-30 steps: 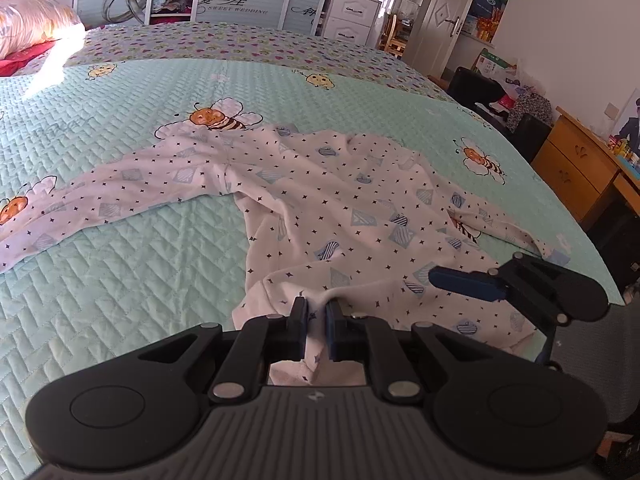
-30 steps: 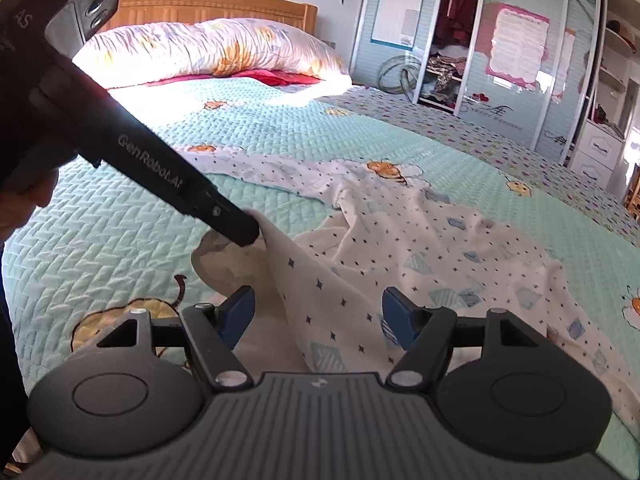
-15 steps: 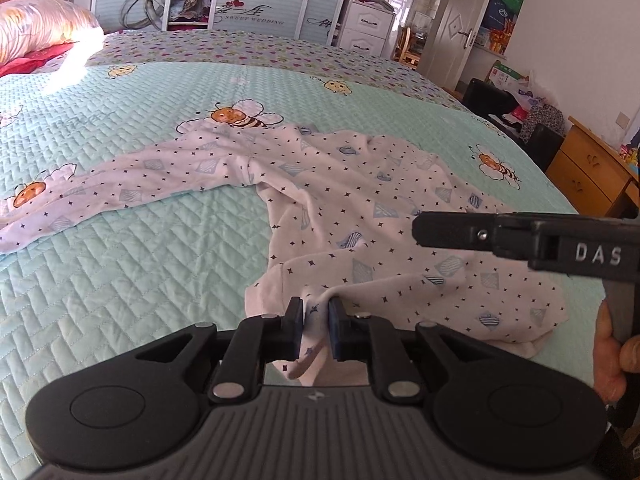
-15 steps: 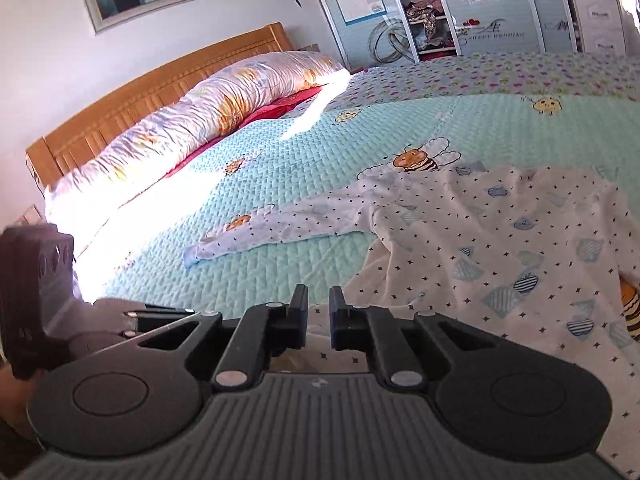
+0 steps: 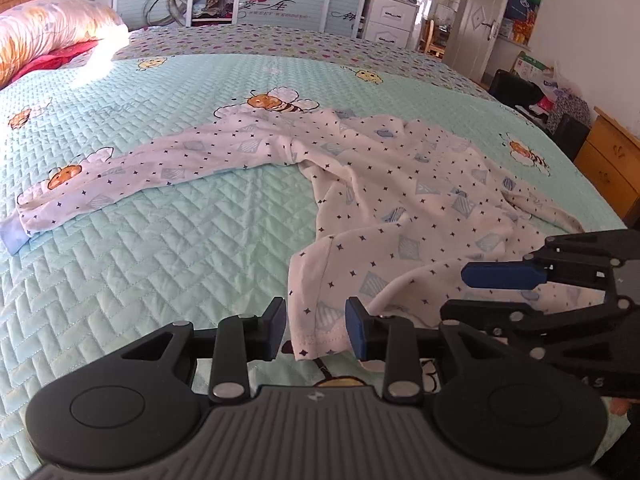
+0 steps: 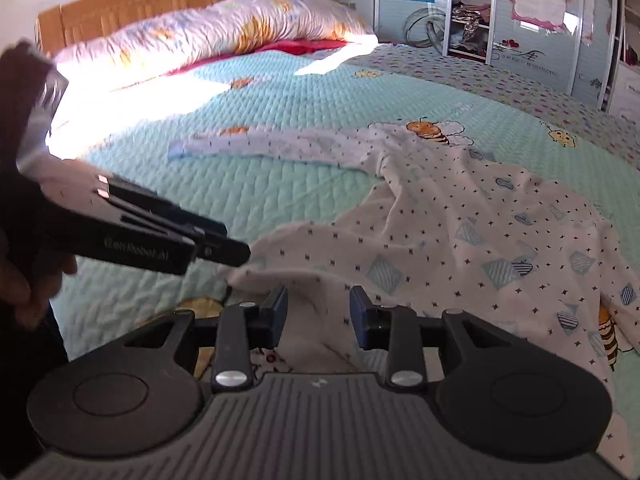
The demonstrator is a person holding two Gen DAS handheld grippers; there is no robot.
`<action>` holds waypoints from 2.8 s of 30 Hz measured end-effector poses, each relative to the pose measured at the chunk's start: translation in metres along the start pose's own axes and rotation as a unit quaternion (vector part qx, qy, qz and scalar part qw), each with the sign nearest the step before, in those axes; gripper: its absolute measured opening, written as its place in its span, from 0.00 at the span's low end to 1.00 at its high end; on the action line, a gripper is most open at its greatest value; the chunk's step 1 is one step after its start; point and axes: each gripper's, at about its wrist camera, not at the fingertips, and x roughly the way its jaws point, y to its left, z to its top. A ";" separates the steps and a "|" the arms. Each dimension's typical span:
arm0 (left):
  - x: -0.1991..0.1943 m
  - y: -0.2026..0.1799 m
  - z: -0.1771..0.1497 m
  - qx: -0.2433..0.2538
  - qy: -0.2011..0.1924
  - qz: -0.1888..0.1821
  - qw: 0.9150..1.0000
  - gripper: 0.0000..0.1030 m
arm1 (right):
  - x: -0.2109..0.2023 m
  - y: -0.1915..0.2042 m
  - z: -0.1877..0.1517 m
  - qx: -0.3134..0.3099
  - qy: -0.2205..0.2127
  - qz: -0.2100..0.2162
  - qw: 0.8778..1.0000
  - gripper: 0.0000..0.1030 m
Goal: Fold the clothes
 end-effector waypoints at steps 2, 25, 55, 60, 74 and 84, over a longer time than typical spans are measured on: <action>0.000 -0.006 -0.006 0.021 0.005 -0.002 1.000 0.33 | 0.001 0.008 -0.009 -0.026 0.008 -0.011 1.000 0.34; -0.006 -0.007 -0.028 0.051 0.015 0.047 0.997 0.40 | 0.065 -0.031 -0.031 0.370 0.056 0.205 0.904 0.58; 0.015 -0.007 -0.007 -0.001 -0.001 0.054 0.999 0.52 | 0.081 -0.059 -0.016 0.488 -0.011 0.250 0.836 0.62; 0.015 -0.002 -0.007 -0.004 -0.003 0.063 0.998 0.52 | 0.083 -0.058 -0.015 0.487 -0.009 0.254 0.836 0.63; 0.008 -0.015 0.001 0.071 -0.025 0.083 0.994 0.53 | 0.080 -0.060 -0.019 0.488 -0.007 0.254 0.835 0.64; 0.014 -0.017 -0.003 0.140 -0.021 0.113 0.983 0.53 | 0.080 -0.059 -0.021 0.490 -0.006 0.255 0.834 0.68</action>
